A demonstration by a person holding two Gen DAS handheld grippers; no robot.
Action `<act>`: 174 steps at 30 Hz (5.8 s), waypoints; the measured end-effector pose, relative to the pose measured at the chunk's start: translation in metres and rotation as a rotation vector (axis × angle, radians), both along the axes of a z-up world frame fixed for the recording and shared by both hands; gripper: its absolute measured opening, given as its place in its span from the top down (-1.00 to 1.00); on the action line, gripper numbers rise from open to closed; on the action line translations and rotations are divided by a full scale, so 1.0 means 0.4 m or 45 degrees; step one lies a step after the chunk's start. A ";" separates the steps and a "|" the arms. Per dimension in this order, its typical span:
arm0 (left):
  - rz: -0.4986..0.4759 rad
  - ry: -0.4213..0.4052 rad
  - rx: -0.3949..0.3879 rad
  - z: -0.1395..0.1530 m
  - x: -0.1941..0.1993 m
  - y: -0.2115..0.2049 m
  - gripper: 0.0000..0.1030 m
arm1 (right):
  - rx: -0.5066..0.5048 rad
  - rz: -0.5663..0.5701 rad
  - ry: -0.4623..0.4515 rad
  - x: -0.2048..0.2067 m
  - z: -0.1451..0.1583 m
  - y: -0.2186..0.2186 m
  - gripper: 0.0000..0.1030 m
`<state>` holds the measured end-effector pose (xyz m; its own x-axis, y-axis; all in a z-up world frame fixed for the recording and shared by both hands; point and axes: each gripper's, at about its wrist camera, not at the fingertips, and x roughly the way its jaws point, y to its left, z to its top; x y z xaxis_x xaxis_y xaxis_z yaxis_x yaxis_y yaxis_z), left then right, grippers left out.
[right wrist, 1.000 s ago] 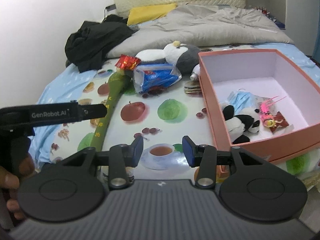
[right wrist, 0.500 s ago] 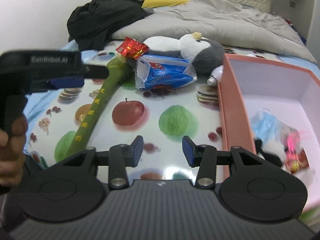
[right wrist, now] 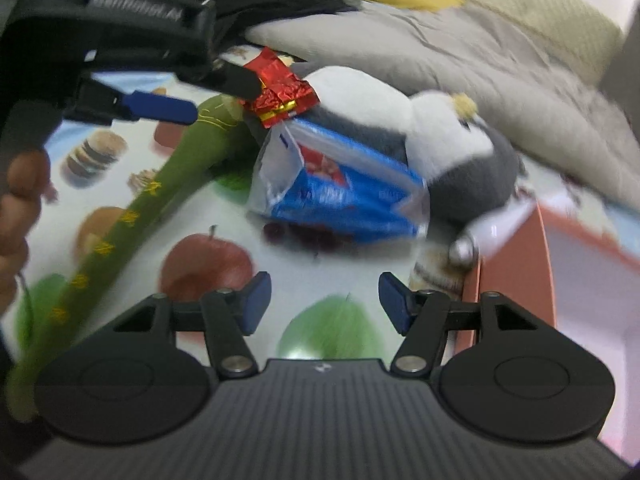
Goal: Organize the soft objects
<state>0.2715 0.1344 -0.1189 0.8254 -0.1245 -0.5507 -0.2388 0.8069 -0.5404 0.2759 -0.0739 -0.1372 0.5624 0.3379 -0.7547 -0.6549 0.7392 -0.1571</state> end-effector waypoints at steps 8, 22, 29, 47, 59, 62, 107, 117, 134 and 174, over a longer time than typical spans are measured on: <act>0.029 0.023 -0.086 -0.049 0.074 0.040 -0.30 | -0.179 0.199 -0.137 0.084 -0.036 0.079 -0.19; 0.024 0.020 -0.131 -0.090 0.106 0.030 0.34 | -0.407 0.403 -0.273 0.098 -0.112 0.131 0.46; 0.015 -0.014 -0.106 -0.071 0.083 0.025 0.39 | -0.418 0.403 -0.245 0.072 -0.102 0.123 0.76; -0.032 0.060 -0.145 -0.068 -0.076 -0.003 0.90 | -0.272 0.172 -0.029 -0.089 -0.034 0.011 0.81; -0.061 0.180 0.020 -0.097 -0.124 -0.043 0.85 | 0.052 -0.282 0.161 -0.102 -0.016 -0.103 0.81; -0.063 0.218 0.085 -0.109 -0.106 -0.062 0.14 | 0.089 -0.346 0.167 -0.113 -0.020 -0.115 0.79; 0.001 0.453 0.220 -0.192 0.038 -0.156 0.02 | 0.258 -0.374 0.224 -0.184 -0.072 -0.195 0.21; -0.227 0.463 0.235 -0.168 -0.107 -0.189 0.36 | 0.296 -0.424 0.264 -0.238 -0.047 -0.215 0.21; -0.169 0.448 0.053 -0.140 -0.209 -0.149 -0.22 | 0.398 -0.463 0.294 -0.241 -0.080 -0.175 0.24; -0.085 0.529 0.149 -0.149 -0.133 -0.217 -0.36 | 0.270 -0.307 0.259 -0.260 -0.019 -0.202 0.77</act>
